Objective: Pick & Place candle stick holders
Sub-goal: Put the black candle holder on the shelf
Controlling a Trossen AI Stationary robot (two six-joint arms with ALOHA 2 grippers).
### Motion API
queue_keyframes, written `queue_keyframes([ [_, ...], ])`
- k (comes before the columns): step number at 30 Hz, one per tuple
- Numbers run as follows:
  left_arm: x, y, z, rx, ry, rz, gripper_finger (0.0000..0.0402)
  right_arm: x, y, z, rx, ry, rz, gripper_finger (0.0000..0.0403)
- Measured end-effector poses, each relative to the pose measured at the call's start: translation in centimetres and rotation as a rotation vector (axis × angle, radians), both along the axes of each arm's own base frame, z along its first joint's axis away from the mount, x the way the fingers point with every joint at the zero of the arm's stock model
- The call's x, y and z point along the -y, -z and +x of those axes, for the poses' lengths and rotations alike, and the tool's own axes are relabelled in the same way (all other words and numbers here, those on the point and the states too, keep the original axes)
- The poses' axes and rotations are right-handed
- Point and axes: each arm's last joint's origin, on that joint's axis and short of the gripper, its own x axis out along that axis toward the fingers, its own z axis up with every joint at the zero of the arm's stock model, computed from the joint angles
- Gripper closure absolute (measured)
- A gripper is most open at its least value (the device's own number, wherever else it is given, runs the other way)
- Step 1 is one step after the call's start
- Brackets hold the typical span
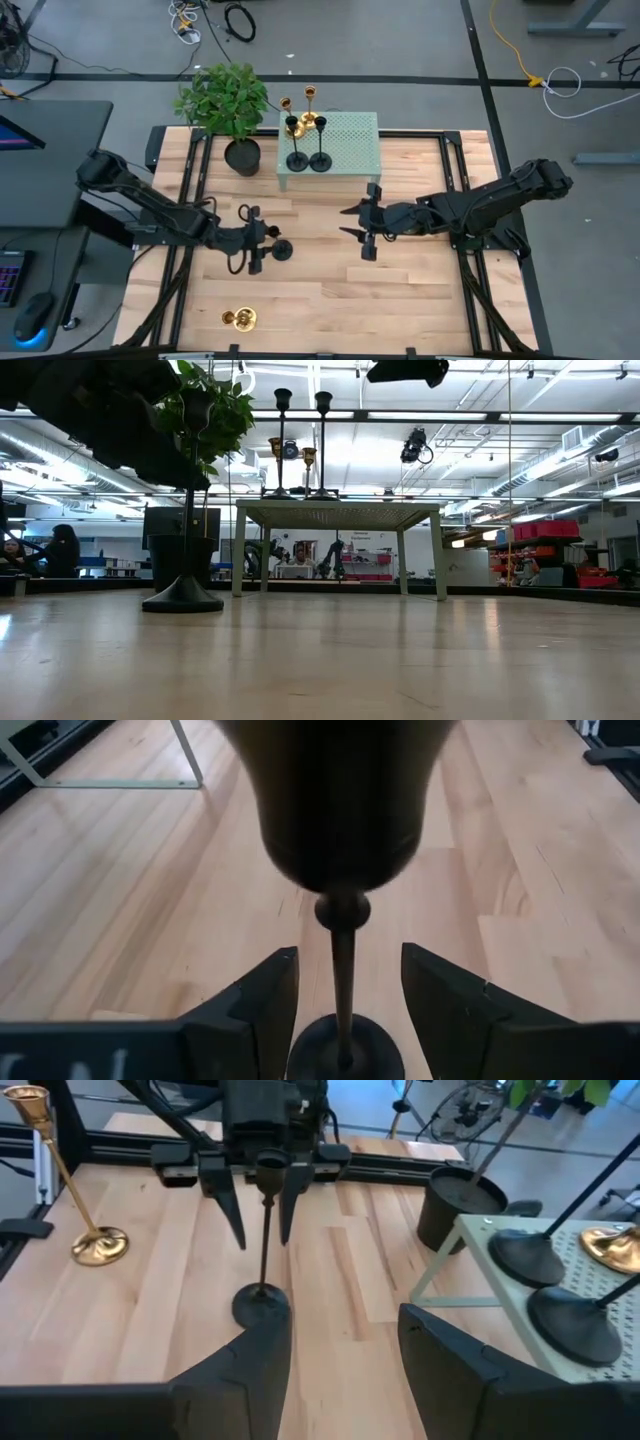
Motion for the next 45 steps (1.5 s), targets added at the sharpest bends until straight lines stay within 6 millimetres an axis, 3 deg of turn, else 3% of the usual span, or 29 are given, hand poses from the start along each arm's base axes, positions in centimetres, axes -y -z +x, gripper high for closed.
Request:
queue_keyframes([
  [35,0.1,-0.2,0.2,0.031,-0.01,-0.013,0.0387,-0.3,0.1,-0.1,-0.014,-0.009,-0.001,0.0218],
  [45,-0.1,-1.5,1.0,0.111,-0.015,-0.065,0.0388,-0.3,0.3,-0.2,-0.025,-0.007,0.021,0.0218],
])
